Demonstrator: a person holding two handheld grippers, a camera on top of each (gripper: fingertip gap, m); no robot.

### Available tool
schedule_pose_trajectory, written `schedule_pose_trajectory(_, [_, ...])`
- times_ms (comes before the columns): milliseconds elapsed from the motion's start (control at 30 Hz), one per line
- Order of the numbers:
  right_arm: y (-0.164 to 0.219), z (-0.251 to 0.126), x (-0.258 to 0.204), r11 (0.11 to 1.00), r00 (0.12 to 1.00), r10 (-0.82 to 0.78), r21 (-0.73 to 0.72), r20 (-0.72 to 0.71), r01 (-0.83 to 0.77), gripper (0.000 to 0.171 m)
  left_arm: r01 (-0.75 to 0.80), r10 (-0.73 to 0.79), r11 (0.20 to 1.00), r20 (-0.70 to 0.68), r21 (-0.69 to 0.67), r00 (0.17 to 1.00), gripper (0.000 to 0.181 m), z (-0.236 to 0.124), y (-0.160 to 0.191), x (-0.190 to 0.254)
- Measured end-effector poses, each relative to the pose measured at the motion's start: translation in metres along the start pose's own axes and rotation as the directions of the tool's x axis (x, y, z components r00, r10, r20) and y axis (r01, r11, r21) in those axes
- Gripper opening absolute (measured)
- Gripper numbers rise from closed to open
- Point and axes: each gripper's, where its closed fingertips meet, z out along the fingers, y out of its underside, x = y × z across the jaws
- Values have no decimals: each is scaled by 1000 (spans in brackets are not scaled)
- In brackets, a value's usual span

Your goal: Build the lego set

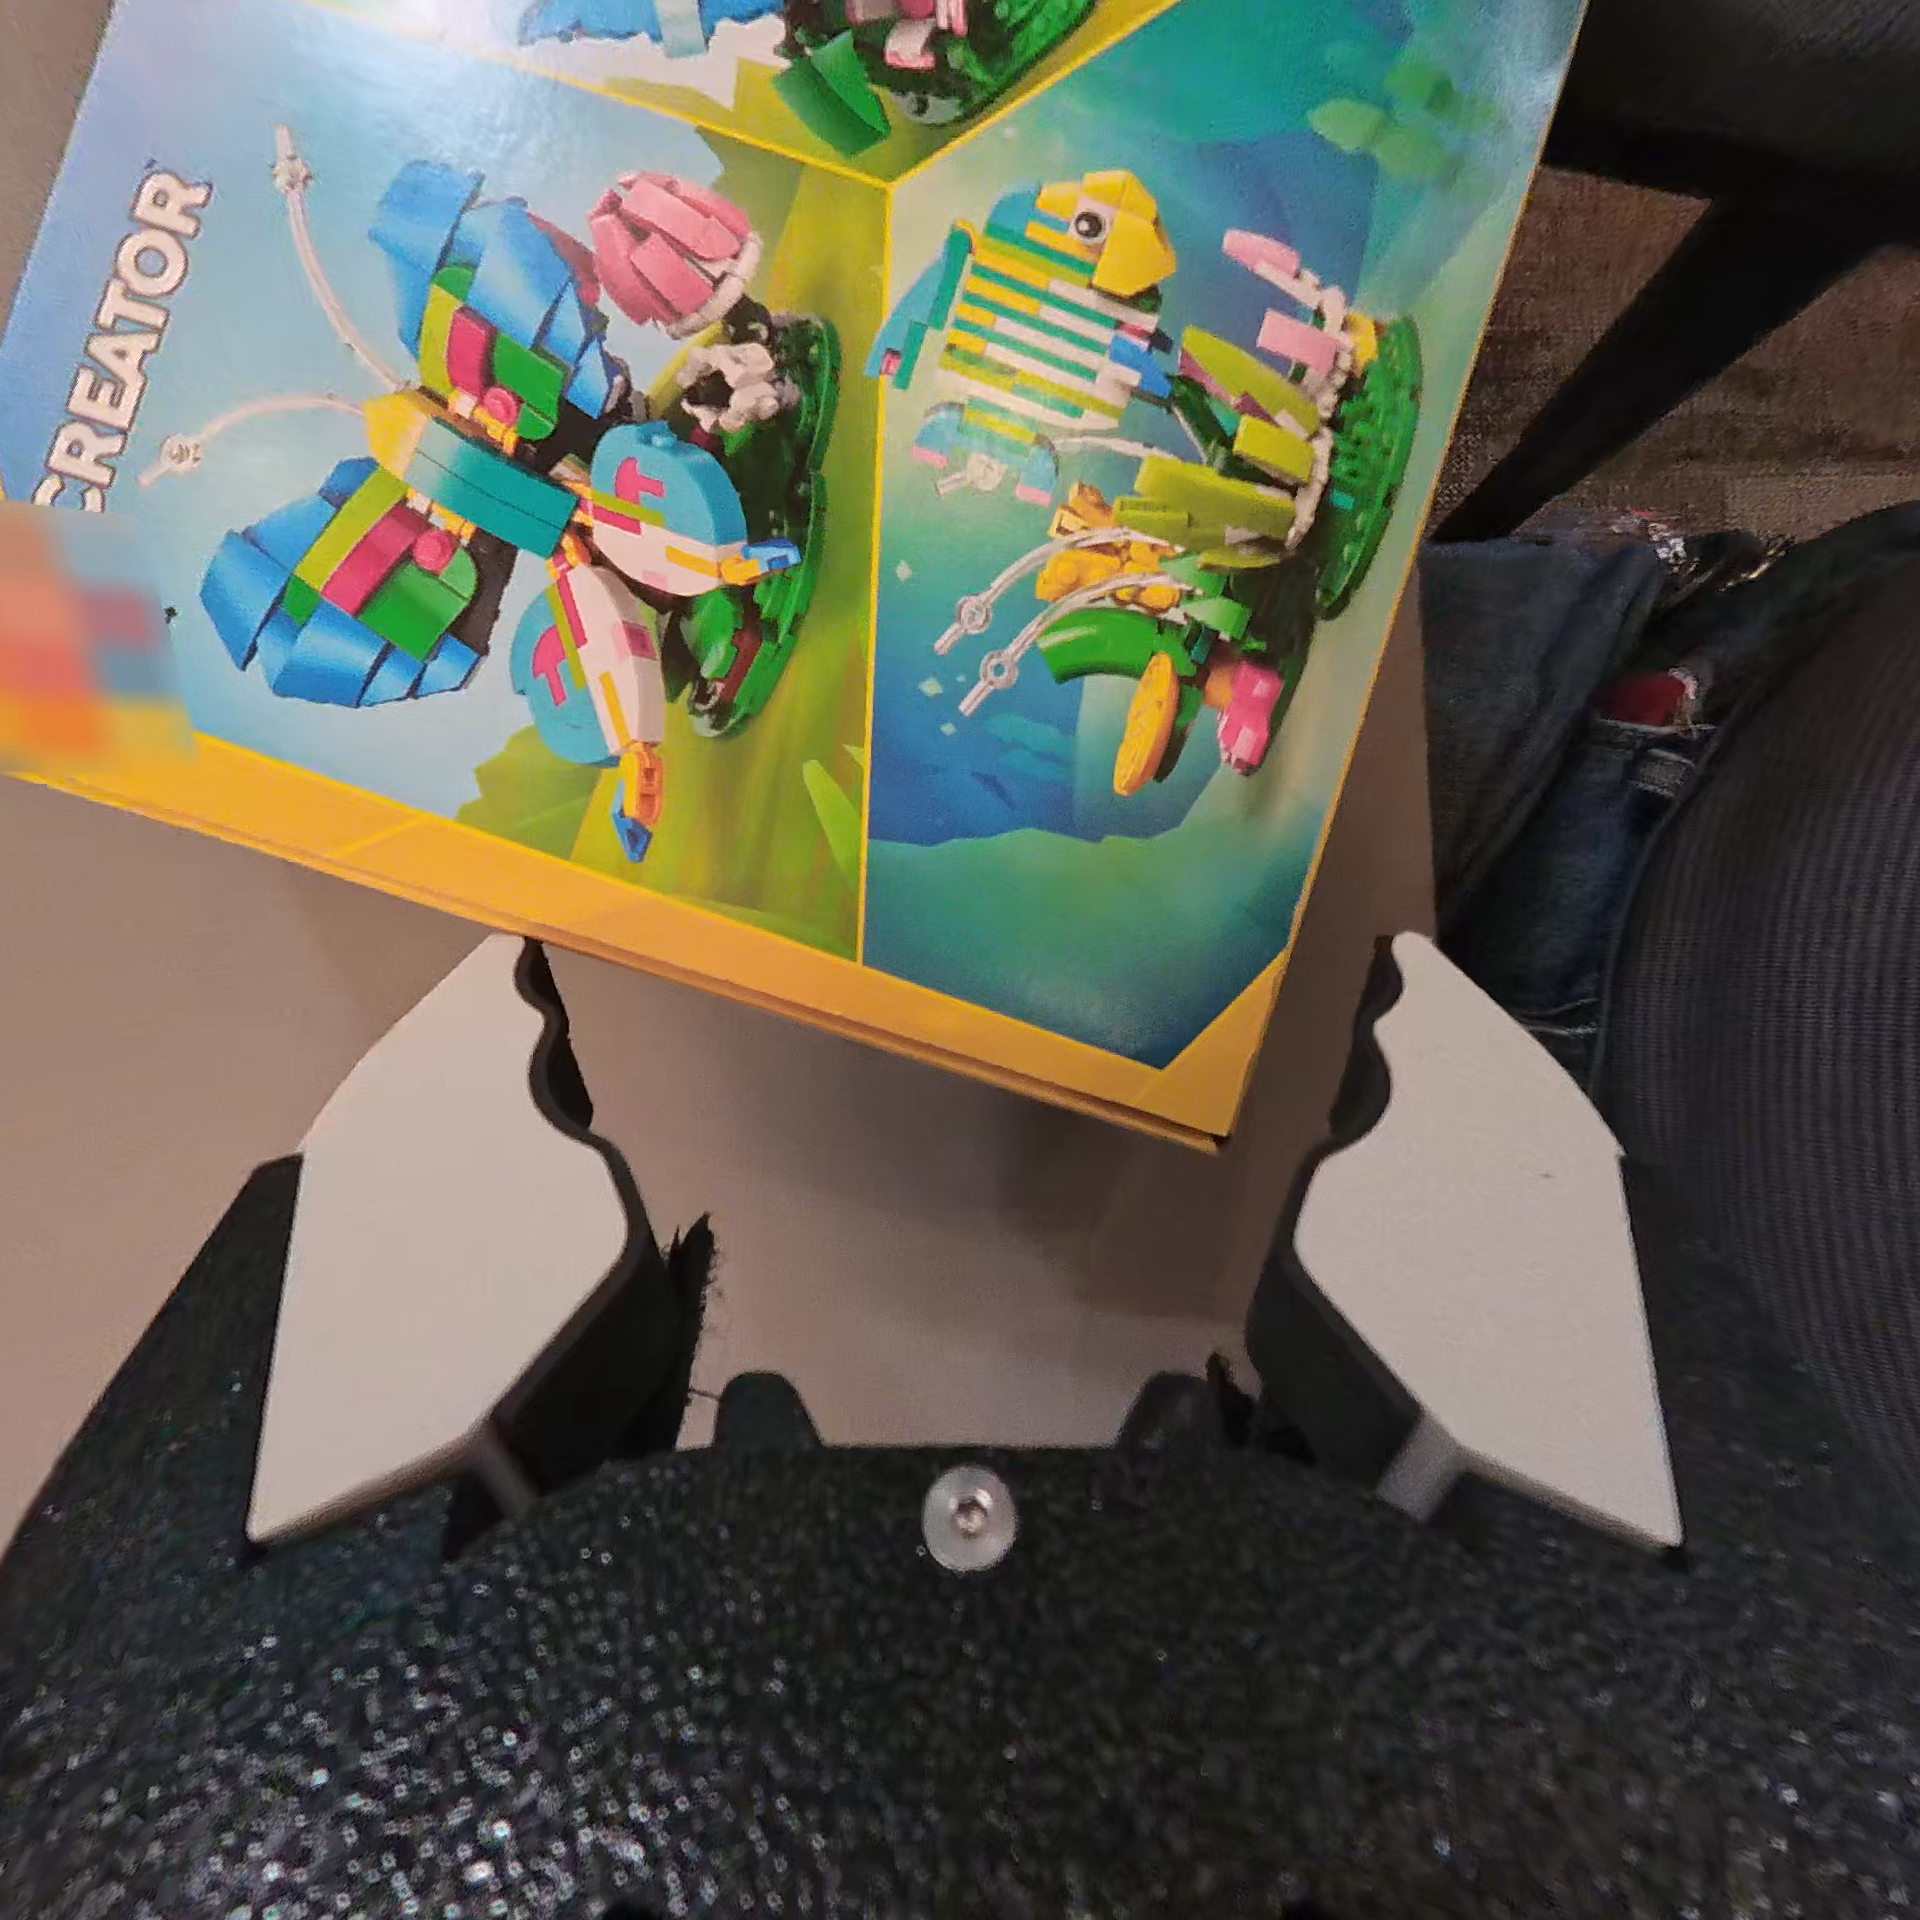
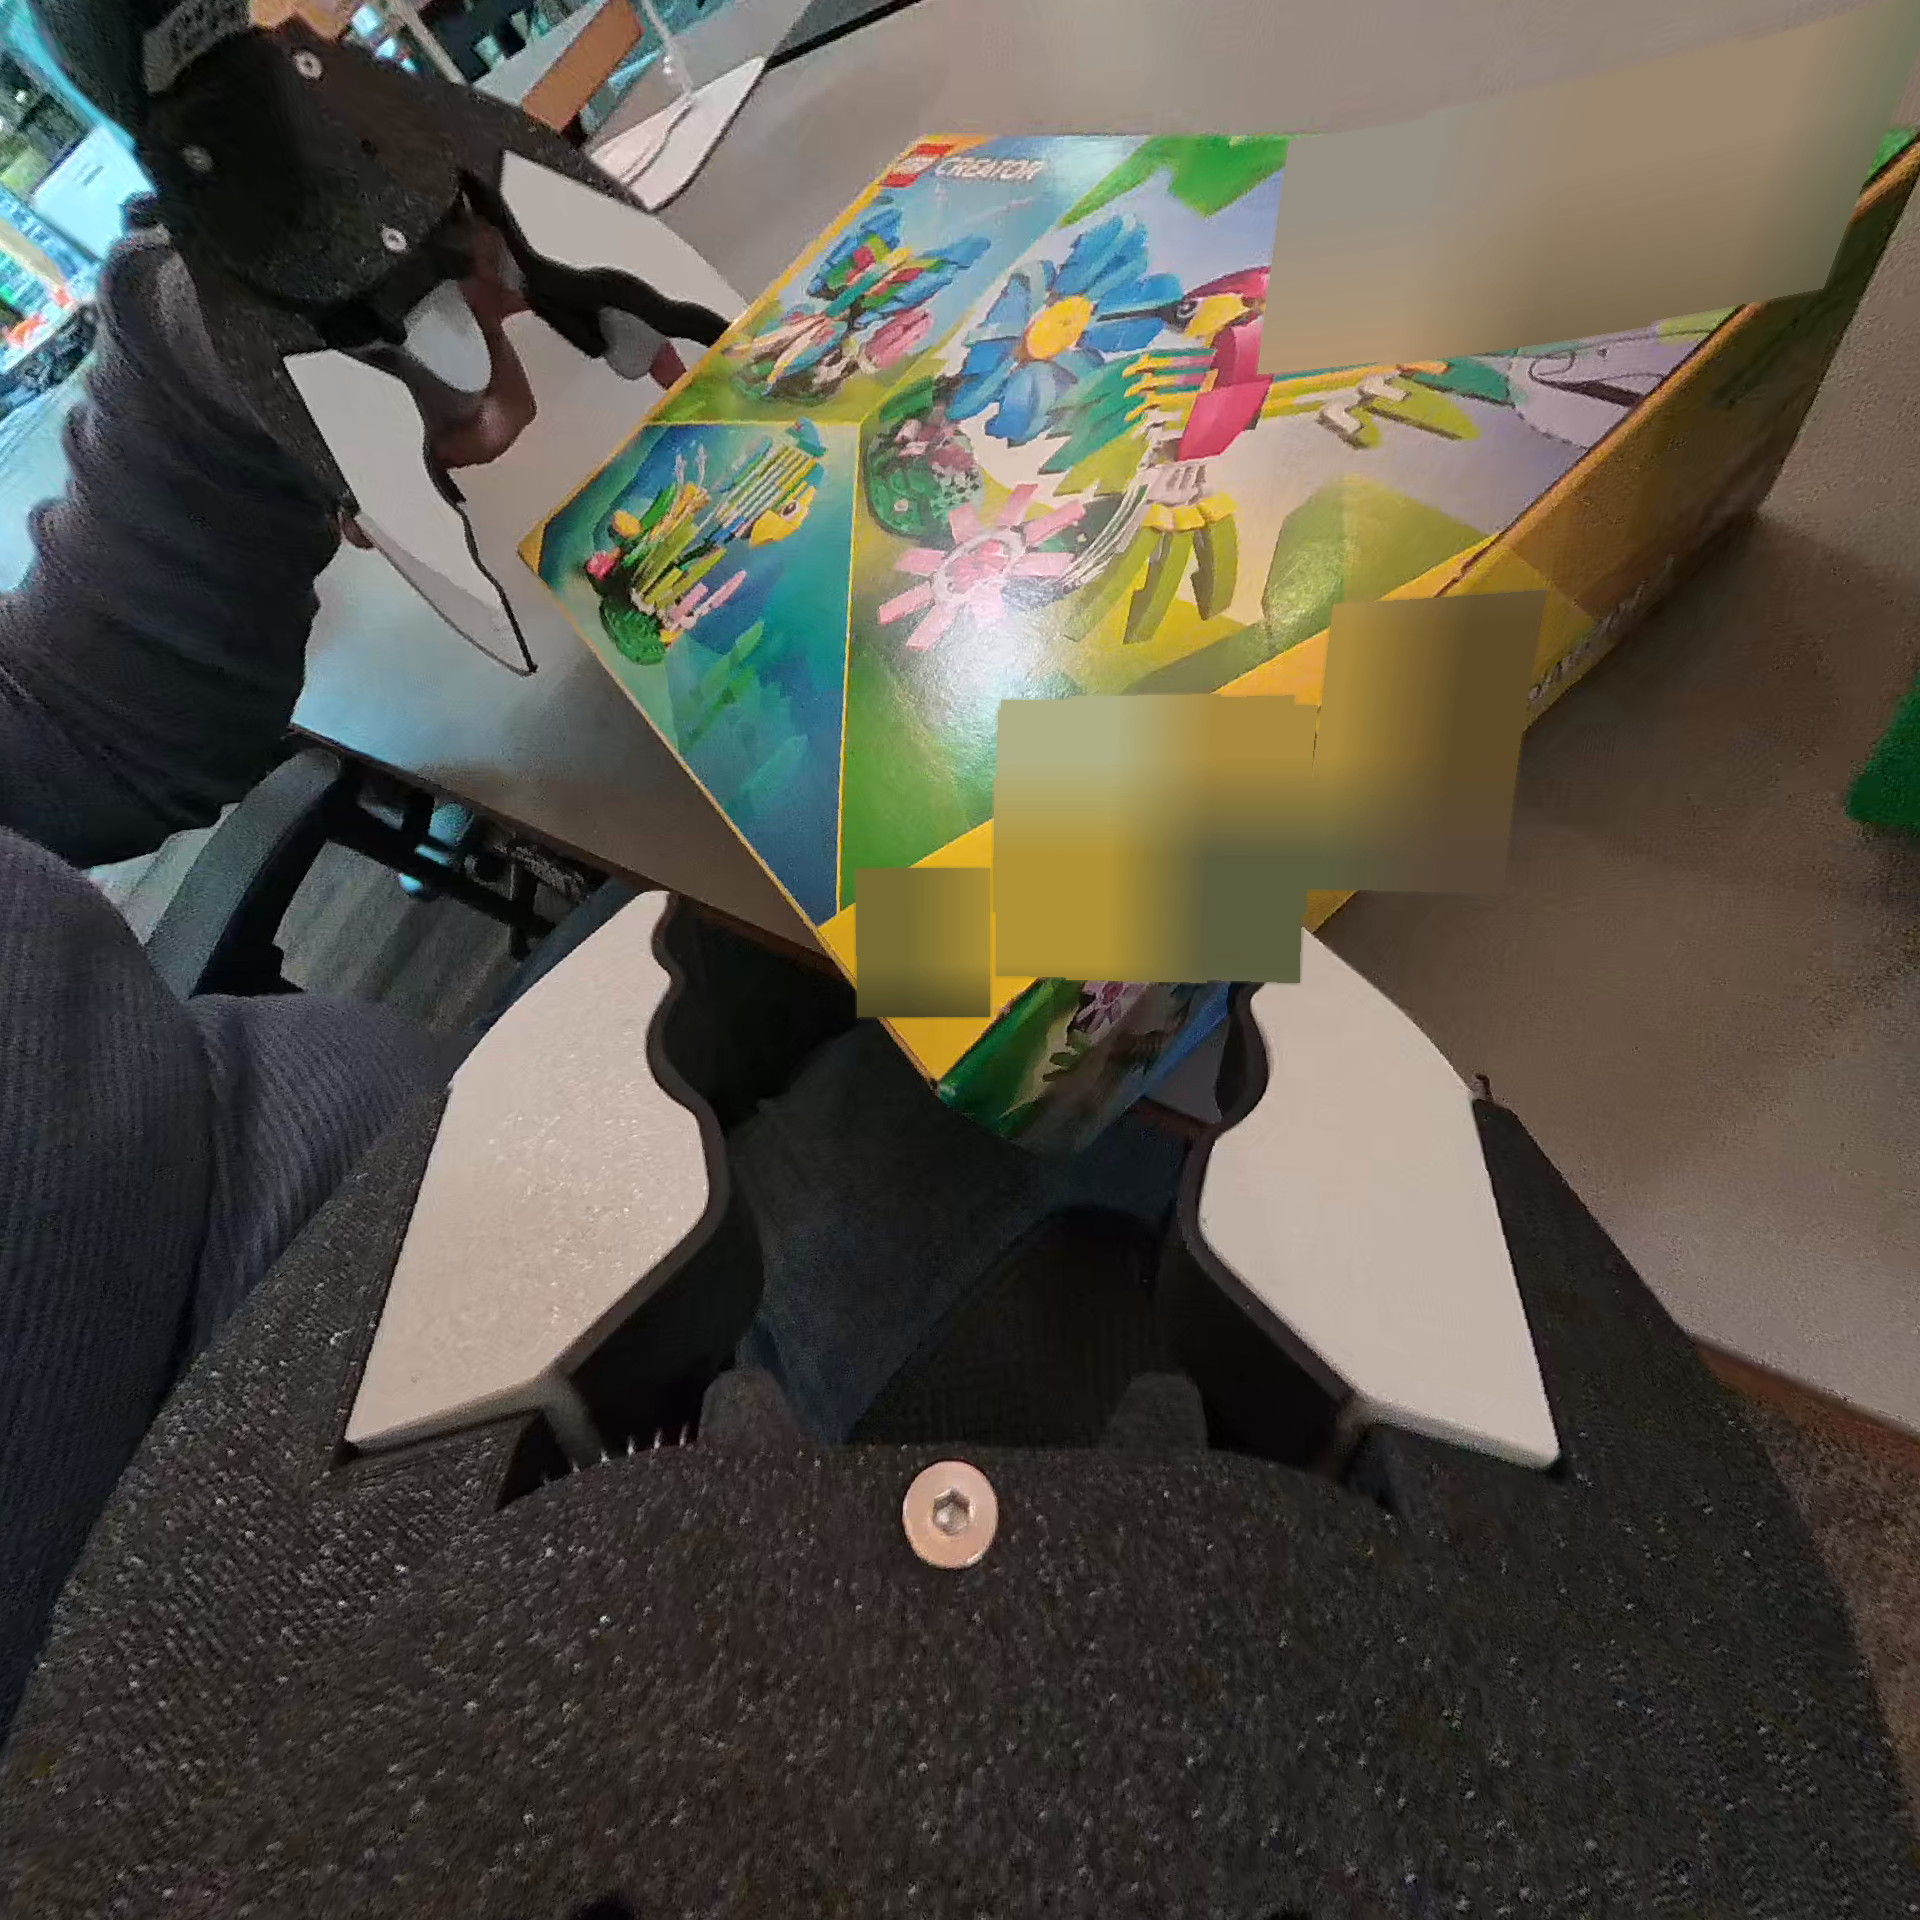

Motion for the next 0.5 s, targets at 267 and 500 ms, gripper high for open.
schedule_pose_trajectory(267, [12,-23,-3,998,998,61,28,-25,-61,97,-74,73,997,-4,-39,997,138,11,-11,9])
schedule_pose_trajectory(500, [8,2,-24,999,997,40,-5,59,-40,93,-56,67,987,69,-151,995,139,-8,24,-6])
